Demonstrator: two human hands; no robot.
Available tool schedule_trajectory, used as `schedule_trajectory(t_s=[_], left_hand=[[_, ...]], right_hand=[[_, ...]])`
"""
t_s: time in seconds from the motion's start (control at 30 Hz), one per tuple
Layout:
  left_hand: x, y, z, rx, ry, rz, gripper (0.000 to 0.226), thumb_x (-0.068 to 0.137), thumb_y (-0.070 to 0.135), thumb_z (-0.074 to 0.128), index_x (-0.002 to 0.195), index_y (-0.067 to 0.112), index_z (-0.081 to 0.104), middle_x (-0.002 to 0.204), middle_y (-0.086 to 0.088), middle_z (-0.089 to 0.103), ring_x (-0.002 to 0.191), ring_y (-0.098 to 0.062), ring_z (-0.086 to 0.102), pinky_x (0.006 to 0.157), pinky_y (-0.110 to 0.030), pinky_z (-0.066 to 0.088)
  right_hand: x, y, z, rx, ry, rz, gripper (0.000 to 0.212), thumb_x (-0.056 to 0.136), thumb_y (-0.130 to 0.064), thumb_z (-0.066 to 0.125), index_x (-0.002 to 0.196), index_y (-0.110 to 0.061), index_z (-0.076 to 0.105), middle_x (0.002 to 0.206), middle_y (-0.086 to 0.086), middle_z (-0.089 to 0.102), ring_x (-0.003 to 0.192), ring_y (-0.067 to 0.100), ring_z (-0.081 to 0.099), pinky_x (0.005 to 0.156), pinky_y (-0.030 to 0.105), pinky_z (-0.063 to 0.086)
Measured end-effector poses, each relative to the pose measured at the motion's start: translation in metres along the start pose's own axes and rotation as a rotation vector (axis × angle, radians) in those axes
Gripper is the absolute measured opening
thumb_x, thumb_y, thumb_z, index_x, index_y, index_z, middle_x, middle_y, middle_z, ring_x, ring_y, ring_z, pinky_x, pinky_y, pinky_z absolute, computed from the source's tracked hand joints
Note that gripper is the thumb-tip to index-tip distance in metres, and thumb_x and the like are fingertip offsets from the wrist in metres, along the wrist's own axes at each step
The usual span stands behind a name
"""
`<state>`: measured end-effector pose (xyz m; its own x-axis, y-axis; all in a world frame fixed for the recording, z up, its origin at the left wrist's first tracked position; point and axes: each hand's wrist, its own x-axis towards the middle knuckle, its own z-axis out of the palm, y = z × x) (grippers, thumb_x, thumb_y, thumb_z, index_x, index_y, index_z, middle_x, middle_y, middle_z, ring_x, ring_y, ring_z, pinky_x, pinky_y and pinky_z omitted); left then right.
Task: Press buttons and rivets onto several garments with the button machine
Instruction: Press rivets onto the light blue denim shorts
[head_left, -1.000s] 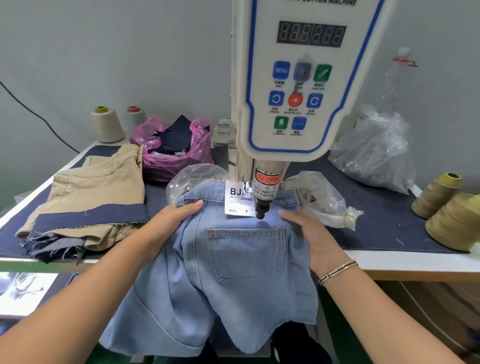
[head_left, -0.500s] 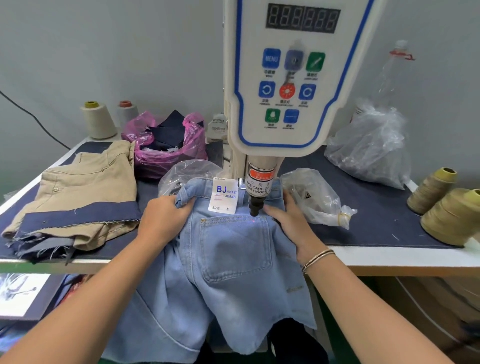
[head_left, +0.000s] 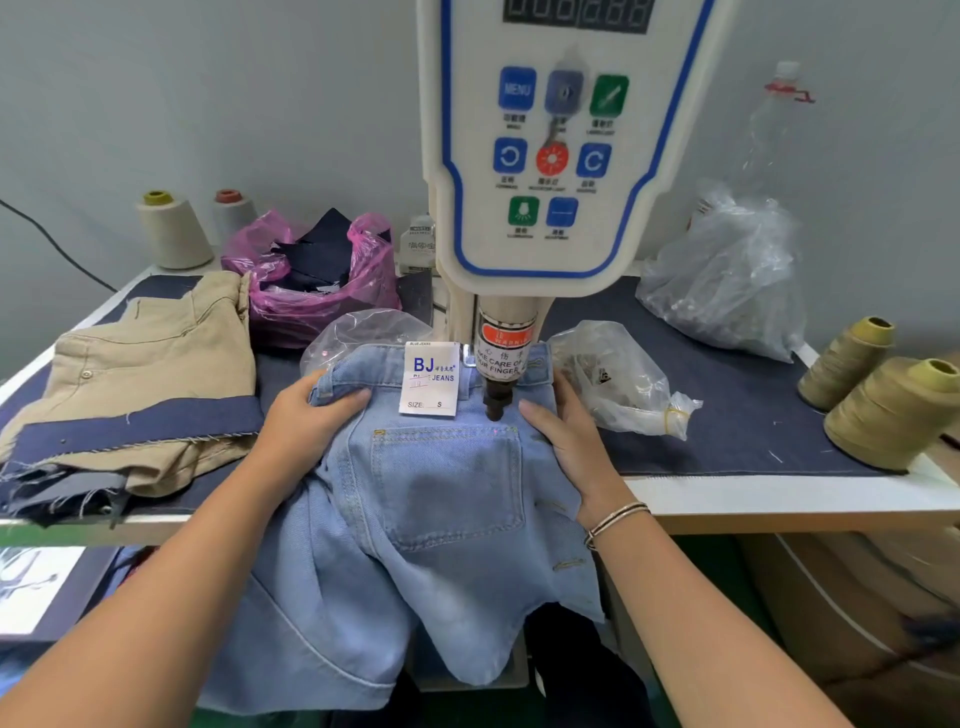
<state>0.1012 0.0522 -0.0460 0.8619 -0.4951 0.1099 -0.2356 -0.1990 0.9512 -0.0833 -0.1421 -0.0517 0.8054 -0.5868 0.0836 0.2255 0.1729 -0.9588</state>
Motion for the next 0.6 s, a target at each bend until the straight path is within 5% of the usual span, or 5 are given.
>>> schedule_trajectory(t_s=[0.23, 0.43, 0.6], left_hand=[[0.0020, -0.0036, -0.0010, -0.084, -0.012, -0.025, 0.014, 0.081, 0.024, 0.077, 0.089, 0.034, 0.071, 0.079, 0.022, 0.072, 0.069, 0.010, 0.064, 0.055, -0.003, 0.043], [0.0030, -0.0033, -0.0001, -0.105, 0.001, -0.020, 0.015, 0.082, 0.021, 0.076, 0.090, 0.031, 0.070, 0.075, 0.023, 0.072, 0.067, 0.011, 0.064, 0.055, -0.003, 0.043], [0.0023, -0.0025, 0.0000, -0.126, 0.020, -0.012, 0.018, 0.082, 0.016, 0.075, 0.096, 0.025, 0.071, 0.080, 0.015, 0.071, 0.065, 0.012, 0.062, 0.058, -0.002, 0.044]], right_hand=[[0.0021, 0.0006, -0.0015, 0.044, -0.072, 0.077, 0.038, 0.095, -0.006, 0.052, 0.125, -0.029, 0.054, 0.124, 0.006, 0.064, 0.115, 0.026, 0.060, 0.098, 0.038, 0.047], [0.0048, -0.0012, 0.0034, 0.015, -0.013, 0.052, 0.034, 0.094, 0.000, 0.050, 0.115, -0.025, 0.057, 0.110, 0.002, 0.069, 0.101, 0.016, 0.066, 0.081, 0.023, 0.052], [0.0034, -0.0034, 0.0048, 0.011, -0.015, 0.061, 0.033, 0.093, 0.001, 0.051, 0.113, -0.025, 0.058, 0.106, 0.001, 0.069, 0.098, 0.016, 0.066, 0.080, 0.024, 0.052]])
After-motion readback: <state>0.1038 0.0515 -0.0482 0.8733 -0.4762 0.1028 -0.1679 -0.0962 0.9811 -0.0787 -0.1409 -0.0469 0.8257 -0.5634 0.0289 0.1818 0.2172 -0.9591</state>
